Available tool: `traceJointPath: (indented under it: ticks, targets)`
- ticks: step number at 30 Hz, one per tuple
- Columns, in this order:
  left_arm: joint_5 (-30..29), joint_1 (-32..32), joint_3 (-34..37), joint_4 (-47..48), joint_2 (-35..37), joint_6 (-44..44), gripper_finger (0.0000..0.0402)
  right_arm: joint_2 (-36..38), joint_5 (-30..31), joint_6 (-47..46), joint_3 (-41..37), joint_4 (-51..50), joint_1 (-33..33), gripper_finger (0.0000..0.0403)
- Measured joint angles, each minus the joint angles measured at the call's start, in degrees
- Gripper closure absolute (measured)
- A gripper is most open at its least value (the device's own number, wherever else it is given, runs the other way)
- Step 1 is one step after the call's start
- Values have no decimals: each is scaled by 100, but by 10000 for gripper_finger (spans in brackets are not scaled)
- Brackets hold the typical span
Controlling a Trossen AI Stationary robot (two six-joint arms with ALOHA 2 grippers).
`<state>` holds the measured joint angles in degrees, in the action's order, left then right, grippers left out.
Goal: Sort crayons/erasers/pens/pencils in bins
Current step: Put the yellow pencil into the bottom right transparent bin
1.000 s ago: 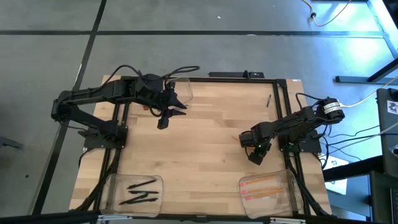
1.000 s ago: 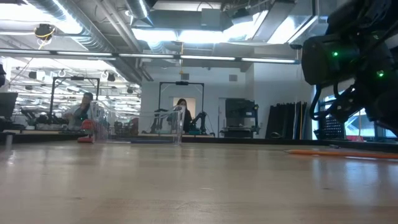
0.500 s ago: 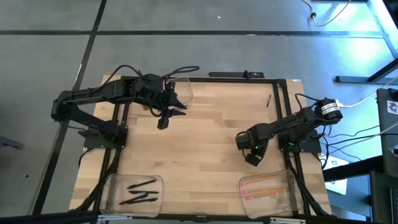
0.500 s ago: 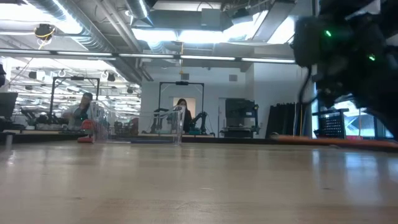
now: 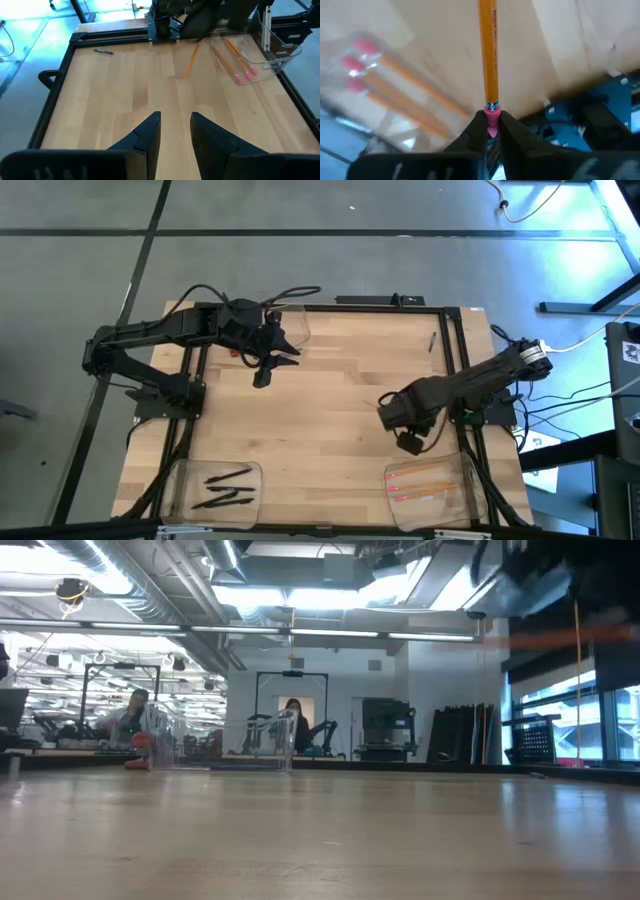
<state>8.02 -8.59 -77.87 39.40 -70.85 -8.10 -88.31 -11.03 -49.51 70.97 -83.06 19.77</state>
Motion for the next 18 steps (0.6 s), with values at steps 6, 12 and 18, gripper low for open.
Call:
traceJointPath:
  ticks: [6, 12, 18]
  targets:
    - [1, -1, 0, -2, 0, -4, 305, 65, -17, -128, 1389, -643, 747, 368]
    - [41, -1, 0, -7, -2, -92, 305, 85, -453, -123, 1917, -684, 1509, 370]
    - [607, -1, 0, -7, -2, -613, 305, 85, -826, -125, 1770, -687, 2168, 362]
